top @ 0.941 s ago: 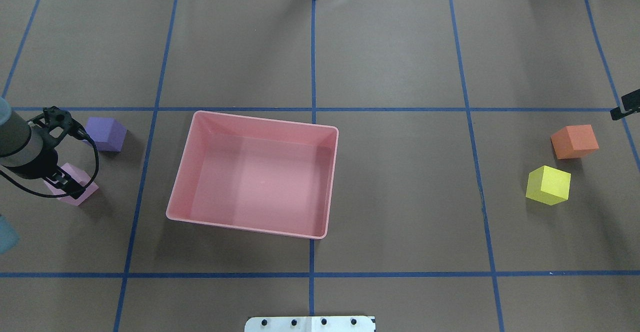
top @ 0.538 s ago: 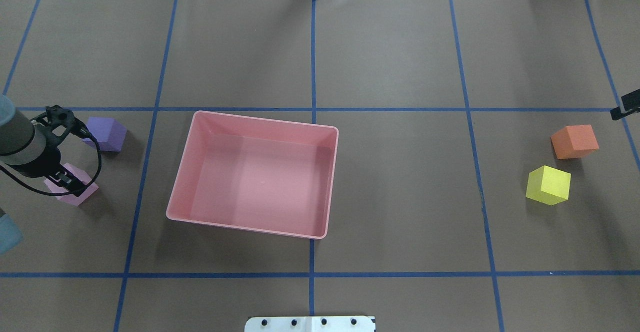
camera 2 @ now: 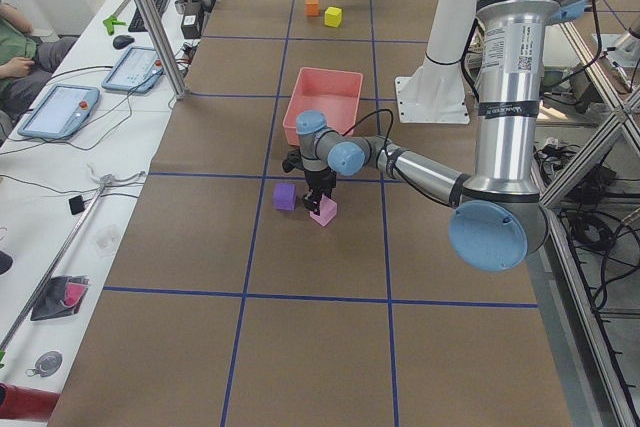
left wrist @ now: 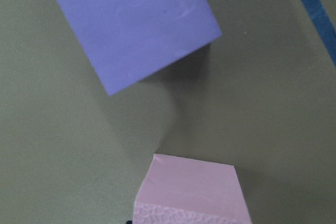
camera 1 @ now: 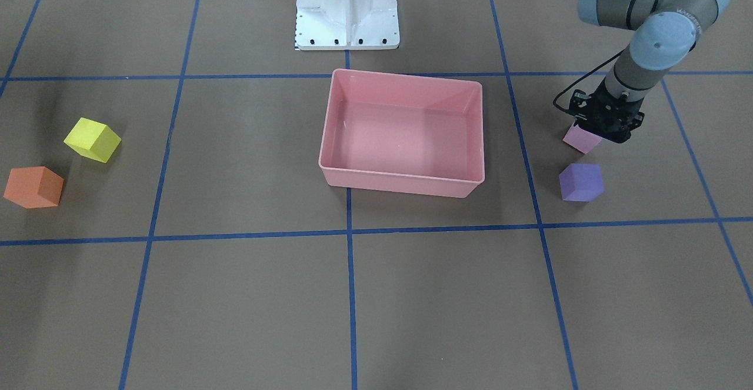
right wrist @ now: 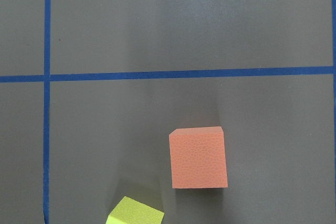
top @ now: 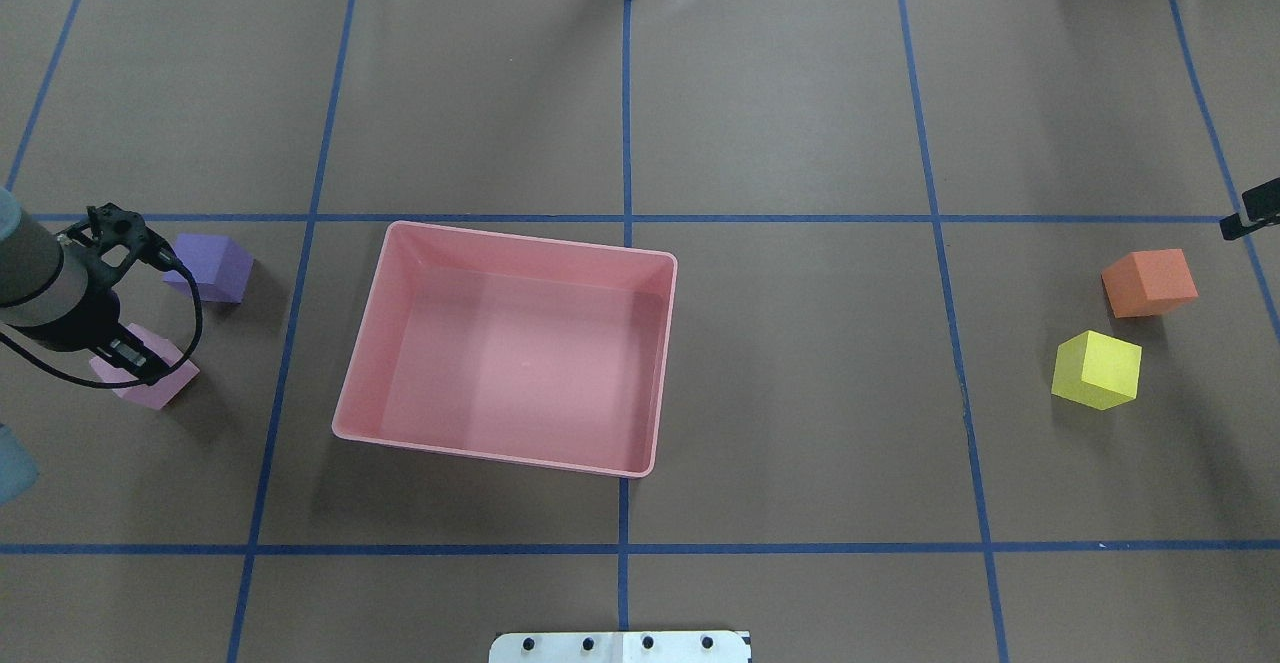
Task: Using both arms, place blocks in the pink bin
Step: 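Lower the left gripper onto the light pink cube and grasp it, then lift the pink cube with left gripper while right gripper descends to yellow cube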
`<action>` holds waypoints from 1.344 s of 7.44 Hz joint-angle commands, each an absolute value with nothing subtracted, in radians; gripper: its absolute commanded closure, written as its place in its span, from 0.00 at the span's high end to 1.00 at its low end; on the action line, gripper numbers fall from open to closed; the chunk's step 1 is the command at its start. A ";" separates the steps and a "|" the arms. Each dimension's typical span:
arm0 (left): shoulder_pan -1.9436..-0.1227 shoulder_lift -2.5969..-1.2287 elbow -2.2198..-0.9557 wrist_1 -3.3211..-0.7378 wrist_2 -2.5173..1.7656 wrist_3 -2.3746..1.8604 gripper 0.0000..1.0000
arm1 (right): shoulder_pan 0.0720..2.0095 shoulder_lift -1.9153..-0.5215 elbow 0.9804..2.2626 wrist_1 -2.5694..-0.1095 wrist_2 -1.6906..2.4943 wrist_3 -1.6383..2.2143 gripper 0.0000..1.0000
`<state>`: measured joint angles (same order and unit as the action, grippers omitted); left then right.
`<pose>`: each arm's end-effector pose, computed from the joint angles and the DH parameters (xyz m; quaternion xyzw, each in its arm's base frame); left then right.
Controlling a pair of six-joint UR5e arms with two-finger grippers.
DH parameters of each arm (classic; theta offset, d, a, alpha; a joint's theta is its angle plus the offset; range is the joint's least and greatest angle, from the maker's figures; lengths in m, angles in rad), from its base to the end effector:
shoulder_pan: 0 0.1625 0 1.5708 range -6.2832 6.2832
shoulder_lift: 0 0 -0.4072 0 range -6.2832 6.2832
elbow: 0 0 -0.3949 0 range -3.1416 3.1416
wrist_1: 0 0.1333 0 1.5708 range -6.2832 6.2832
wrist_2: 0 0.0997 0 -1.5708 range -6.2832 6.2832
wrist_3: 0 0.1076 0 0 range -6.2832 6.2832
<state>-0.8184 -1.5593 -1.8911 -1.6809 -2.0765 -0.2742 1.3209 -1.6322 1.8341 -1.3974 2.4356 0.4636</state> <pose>0.2831 -0.4212 0.4951 0.0552 0.3120 0.2748 0.9078 -0.0689 -0.4780 0.5181 0.0149 -0.4449 0.0174 0.8953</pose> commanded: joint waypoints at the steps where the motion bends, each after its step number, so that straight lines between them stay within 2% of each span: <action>1: -0.842 -1.548 -2.029 -1.515 -2.082 -0.264 0.15 | 1.321 -1.632 1.853 -1.399 2.441 0.469 1.00; 4: -0.948 -1.574 -2.163 -1.320 -2.104 -0.273 0.15 | 1.217 -1.579 1.876 -1.397 2.403 0.541 0.99; 6: -1.049 -1.665 -2.164 -1.213 -2.207 -0.275 0.13 | 1.106 -1.546 1.876 -1.397 2.300 0.767 0.99; 8: -1.077 -1.809 -2.160 -1.081 -2.247 -0.320 0.12 | 1.034 -1.546 1.878 -1.396 2.226 0.967 0.99; 10: -1.071 -2.019 -2.138 -0.955 -2.250 -0.496 0.11 | 1.000 -1.566 1.879 -1.396 2.214 0.991 0.99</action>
